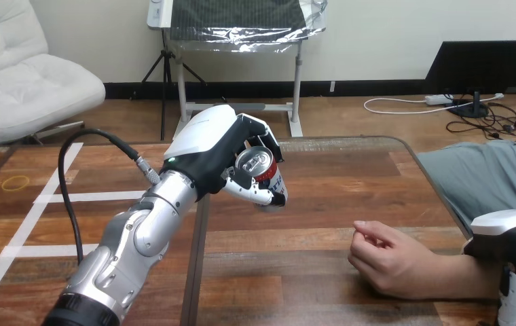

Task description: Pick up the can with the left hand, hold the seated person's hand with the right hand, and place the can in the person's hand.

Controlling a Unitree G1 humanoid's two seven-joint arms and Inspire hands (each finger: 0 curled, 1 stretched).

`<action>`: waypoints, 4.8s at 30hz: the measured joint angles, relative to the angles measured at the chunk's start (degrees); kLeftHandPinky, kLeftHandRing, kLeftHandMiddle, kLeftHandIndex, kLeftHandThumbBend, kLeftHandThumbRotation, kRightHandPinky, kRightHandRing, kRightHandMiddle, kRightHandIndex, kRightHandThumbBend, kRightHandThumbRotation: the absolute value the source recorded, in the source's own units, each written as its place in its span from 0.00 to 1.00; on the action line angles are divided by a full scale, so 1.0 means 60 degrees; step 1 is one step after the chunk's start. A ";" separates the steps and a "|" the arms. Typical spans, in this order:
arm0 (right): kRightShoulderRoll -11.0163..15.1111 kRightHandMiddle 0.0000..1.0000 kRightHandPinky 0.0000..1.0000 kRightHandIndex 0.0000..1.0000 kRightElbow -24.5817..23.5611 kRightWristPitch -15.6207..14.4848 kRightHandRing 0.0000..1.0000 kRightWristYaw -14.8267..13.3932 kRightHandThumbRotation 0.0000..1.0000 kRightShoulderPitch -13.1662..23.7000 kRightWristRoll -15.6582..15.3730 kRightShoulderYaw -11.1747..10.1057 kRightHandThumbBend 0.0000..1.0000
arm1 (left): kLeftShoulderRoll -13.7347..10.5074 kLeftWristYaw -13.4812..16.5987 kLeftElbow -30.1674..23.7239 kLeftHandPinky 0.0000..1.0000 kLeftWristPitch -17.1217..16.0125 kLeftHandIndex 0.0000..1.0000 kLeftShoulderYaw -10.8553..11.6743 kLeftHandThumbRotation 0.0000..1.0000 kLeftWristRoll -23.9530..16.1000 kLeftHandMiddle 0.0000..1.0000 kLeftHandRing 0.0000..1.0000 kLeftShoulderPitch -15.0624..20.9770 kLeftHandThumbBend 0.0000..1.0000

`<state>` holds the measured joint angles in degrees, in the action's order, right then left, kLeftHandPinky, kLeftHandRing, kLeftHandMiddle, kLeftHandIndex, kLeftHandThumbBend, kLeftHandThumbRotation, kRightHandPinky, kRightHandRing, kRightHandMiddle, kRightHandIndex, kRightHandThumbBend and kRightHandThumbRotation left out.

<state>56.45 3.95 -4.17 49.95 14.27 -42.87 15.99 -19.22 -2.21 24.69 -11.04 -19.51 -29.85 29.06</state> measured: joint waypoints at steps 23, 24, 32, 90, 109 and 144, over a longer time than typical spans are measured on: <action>-0.0435 0.67 0.54 0.72 0.0564 0.0073 0.60 -0.0142 0.00 0.0499 -0.0306 0.0351 0.67 | -0.0004 -0.0069 -0.0002 0.34 0.0078 0.47 0.0022 0.00 -0.0001 0.46 0.39 -0.0007 0.66; -0.0448 0.63 0.48 0.70 0.0596 0.0101 0.55 -0.0181 0.00 0.0509 -0.0307 0.0352 0.67 | -0.0007 -0.0069 -0.0002 0.34 0.0078 0.47 0.0024 0.00 0.0000 0.46 0.39 -0.0008 0.66; -0.0653 0.53 0.36 0.59 0.0816 0.0147 0.44 -0.0615 0.00 0.0518 -0.0298 0.0349 0.67 | -0.0027 -0.0069 -0.0002 0.34 0.0078 0.47 0.0051 0.00 0.0000 0.46 0.39 -0.0012 0.66; -0.0935 0.43 0.20 0.41 0.1032 0.0009 0.32 -0.1744 0.00 0.0268 -0.0473 0.0620 0.70 | -0.0085 -0.0121 -0.0002 0.34 0.0073 0.47 0.0107 0.00 0.0002 0.46 0.39 -0.0018 0.66; -0.0913 0.43 0.21 0.42 0.0884 -0.0039 0.32 -0.1772 0.00 0.0140 -0.0511 0.0573 0.68 | -0.0129 -0.0147 -0.0001 0.33 0.0073 0.47 0.0108 0.00 0.0006 0.45 0.39 -0.0018 0.67; -0.0865 0.48 0.25 0.47 0.0100 -0.0353 0.37 -0.1840 0.00 -0.0256 -0.0016 -0.0191 0.70 | 0.0641 -0.0536 0.0414 0.32 0.0485 0.46 0.0157 0.00 0.0569 0.45 0.38 0.0330 0.68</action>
<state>51.25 4.55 -6.29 38.91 12.73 -42.97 14.85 -15.38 -5.43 27.17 -8.13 -18.57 -26.44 31.04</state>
